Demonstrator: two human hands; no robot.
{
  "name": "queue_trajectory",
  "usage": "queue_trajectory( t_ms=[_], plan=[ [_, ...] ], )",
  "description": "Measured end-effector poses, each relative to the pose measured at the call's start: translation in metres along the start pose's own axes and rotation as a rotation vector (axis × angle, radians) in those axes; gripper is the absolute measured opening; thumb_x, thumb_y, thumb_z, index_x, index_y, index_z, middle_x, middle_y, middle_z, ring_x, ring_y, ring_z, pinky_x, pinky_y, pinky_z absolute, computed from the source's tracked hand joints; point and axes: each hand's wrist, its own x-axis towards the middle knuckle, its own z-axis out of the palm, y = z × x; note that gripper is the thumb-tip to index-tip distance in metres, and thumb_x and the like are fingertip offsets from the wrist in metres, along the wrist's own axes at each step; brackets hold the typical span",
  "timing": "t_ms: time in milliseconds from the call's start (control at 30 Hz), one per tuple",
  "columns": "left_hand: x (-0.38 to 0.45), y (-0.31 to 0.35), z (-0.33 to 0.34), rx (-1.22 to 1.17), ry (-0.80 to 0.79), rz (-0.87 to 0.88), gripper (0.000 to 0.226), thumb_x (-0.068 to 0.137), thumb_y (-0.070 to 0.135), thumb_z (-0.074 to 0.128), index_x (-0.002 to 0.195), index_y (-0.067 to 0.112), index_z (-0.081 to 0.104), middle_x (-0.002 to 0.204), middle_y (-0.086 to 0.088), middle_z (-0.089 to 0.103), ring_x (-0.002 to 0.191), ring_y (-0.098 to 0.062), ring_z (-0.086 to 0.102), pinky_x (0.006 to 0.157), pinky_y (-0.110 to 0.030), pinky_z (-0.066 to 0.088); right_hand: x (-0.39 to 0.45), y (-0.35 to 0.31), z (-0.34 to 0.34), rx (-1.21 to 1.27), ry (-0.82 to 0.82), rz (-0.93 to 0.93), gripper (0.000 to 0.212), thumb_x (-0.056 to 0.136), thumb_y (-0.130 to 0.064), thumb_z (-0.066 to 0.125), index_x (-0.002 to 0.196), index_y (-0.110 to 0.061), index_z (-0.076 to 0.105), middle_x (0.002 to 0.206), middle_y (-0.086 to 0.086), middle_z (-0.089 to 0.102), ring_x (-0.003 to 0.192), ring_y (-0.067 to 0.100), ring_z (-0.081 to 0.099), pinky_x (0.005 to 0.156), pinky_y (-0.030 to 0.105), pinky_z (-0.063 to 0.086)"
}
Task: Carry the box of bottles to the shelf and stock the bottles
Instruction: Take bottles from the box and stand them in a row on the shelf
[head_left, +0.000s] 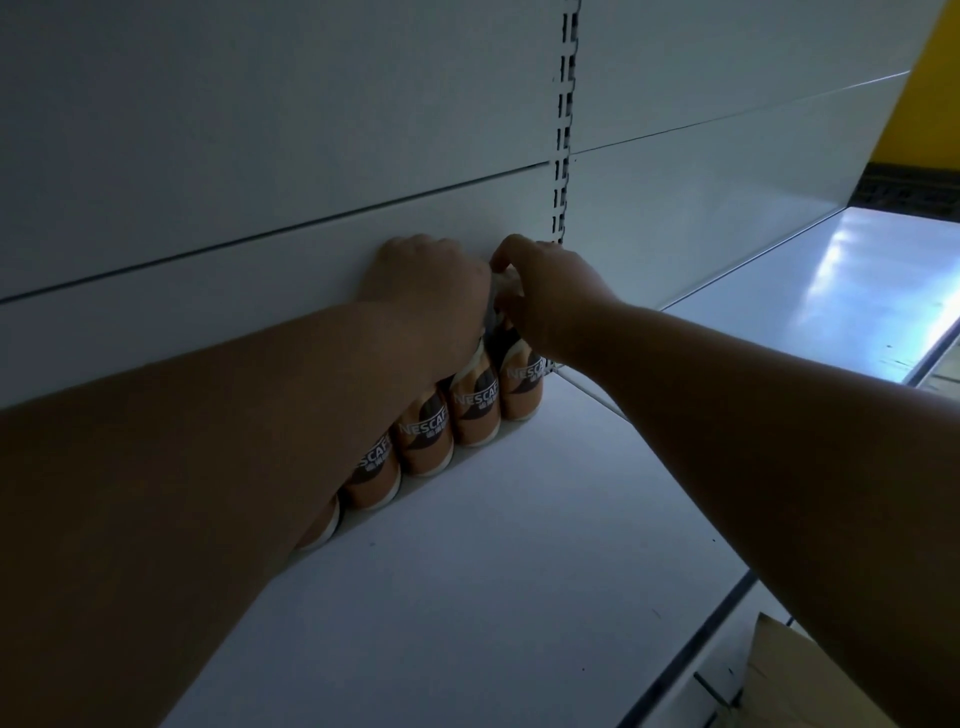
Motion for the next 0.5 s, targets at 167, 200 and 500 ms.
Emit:
queue_trajectory(
  t_ms=[167,200,500],
  plan=[
    [-0.002,0.001,-0.001,-0.015,-0.007,-0.009,0.030,0.092,0.037,0.053,0.114,0.018,0.058,0.106,-0.010,0.058,0.101,-0.030,0.054,0.080,-0.037,0.037,-0.002,-0.003,0.002,-0.064,0.018,-0.015,0.030,0.095,-0.018,0.053,0.124,-0.014,0.050,0.109,0.013,0.055,0.093,0.029,0.057,0.079,0.038,0.052],
    [-0.002,0.001,-0.002,-0.025,-0.016,-0.016,0.031,0.092,0.038,0.053,0.114,0.017,0.058,0.107,-0.011,0.057,0.102,-0.030,0.054,0.081,-0.038,0.038,-0.003,-0.004,0.003,-0.066,0.027,-0.008,0.029,0.095,-0.019,0.052,0.123,-0.013,0.050,0.108,0.013,0.055,0.091,0.029,0.057,0.079,0.040,0.053],
    [-0.020,0.002,0.011,-0.119,0.066,-0.065,0.042,0.090,0.038,0.052,0.125,0.016,0.048,0.117,-0.011,0.049,0.105,-0.028,0.047,0.083,-0.039,0.039,-0.019,-0.011,-0.002,0.012,-0.063,0.095,0.056,0.093,-0.031,0.060,0.142,-0.025,0.034,0.134,0.014,0.044,0.109,0.032,0.057,0.087,0.039,0.054]
  ],
)
